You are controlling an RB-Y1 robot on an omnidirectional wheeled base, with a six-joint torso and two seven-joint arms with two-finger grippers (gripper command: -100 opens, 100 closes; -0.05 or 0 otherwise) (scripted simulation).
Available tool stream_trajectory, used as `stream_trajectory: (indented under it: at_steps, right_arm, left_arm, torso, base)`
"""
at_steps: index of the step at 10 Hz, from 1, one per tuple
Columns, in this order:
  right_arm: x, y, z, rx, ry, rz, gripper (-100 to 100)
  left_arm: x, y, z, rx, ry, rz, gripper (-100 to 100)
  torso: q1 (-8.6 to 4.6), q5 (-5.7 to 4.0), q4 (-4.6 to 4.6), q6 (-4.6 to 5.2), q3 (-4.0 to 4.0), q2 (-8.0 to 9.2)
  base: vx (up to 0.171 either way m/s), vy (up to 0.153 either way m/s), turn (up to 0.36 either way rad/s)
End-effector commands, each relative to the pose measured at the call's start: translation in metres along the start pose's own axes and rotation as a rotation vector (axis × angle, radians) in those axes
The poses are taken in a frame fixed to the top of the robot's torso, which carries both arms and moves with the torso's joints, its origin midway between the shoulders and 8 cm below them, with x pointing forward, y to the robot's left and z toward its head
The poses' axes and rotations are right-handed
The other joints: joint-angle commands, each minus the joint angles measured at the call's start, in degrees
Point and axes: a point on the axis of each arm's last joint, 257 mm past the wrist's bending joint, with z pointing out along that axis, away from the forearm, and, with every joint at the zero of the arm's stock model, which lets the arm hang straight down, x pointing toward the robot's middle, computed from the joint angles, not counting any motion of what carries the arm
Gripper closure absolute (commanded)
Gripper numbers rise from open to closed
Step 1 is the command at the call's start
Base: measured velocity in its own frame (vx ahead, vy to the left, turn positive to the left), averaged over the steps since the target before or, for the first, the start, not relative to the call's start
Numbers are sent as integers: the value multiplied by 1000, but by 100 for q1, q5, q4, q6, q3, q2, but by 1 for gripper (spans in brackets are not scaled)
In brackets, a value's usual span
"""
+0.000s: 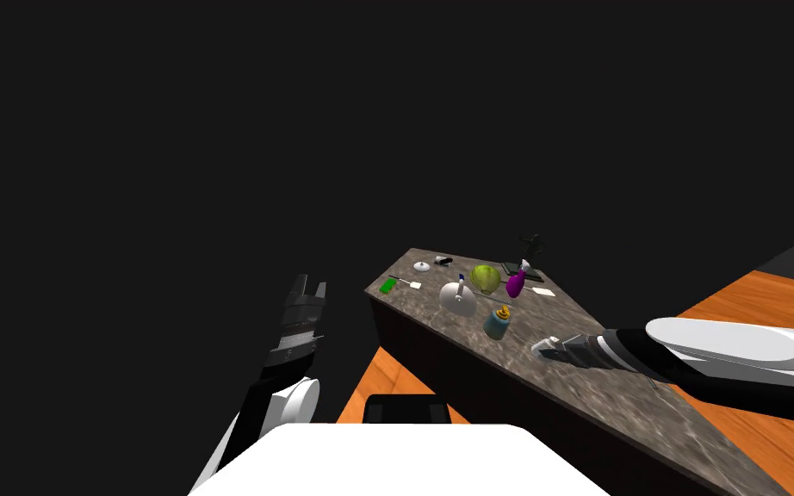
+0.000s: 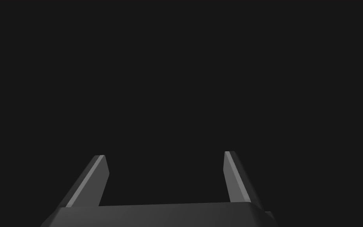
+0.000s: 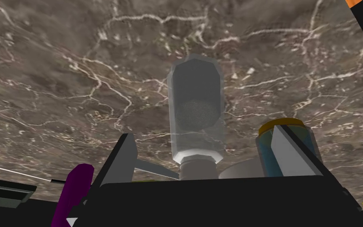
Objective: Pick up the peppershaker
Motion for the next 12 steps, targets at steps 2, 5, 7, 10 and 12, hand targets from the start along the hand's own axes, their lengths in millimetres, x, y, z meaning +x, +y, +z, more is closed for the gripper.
stream_trajectory:
  at_steps: [2, 5, 7, 10, 12]
  right_arm:
    - [16, -4, 10, 6, 0, 12, -100]
    - [11, -2, 8, 5, -1, 8, 100]
    - [11, -2, 8, 5, -1, 8, 100]
    - [1, -2, 1, 2, -1, 0, 100]
    - [-1, -3, 0, 3, -2, -3, 100]
  left_arm:
    - [0, 0, 0, 0, 0, 0, 0]
    - [0, 0, 0, 0, 0, 0, 0]
    - [0, 0, 0, 0, 0, 0, 0]
    - [0, 0, 0, 0, 0, 0, 0]
    - [0, 0, 0, 0, 0, 0, 0]
  torso:
    - [-3, 0, -1, 0, -2, -3]
    - [-3, 1, 2, 1, 4, 8]
    - [-4, -3, 1, 1, 4, 8]
    - [-5, -3, 1, 0, 4, 8]
    - [-7, 0, 5, 6, 13, 23]
  base:
    - [40, 4, 67]
    - [3, 2, 0]
    - [0, 0, 0]
    - [-8, -2, -25]
    - [-27, -9, -46]
